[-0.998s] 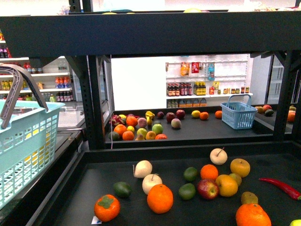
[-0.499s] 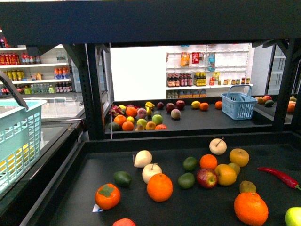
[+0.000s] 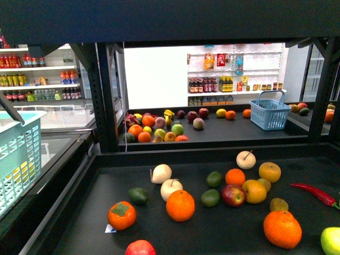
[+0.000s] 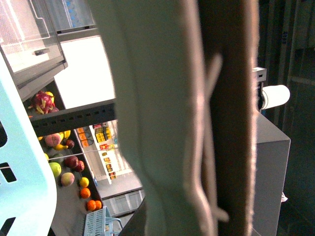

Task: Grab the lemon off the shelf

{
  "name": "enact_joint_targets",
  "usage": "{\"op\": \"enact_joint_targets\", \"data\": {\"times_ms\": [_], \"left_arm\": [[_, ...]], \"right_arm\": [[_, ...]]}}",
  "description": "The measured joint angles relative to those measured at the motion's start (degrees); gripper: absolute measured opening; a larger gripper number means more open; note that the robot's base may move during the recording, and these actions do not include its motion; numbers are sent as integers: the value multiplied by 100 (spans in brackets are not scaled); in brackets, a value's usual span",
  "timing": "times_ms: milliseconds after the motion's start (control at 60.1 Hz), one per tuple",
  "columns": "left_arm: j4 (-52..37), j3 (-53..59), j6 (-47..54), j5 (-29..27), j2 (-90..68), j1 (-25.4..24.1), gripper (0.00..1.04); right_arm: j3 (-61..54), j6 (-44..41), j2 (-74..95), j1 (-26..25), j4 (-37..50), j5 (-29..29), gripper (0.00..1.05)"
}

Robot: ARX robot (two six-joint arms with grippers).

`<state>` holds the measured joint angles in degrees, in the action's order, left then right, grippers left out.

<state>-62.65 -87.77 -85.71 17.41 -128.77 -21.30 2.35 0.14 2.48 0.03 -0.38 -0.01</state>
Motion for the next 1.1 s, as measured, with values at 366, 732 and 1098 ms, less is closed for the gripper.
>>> {"op": "enact_joint_targets", "data": {"times_ms": [366, 732, 1098], "left_arm": [[-286, 424, -90, 85, -4, -170, 6], [-599, 713, 17, 256, 42, -199, 32], [323, 737, 424, 129, 321, -256, 97]], "right_arm": [[0, 0, 0, 0, 0, -2, 97], [0, 0, 0, 0, 0, 0, 97], [0, 0, -2, 0, 0, -2, 97]]}}
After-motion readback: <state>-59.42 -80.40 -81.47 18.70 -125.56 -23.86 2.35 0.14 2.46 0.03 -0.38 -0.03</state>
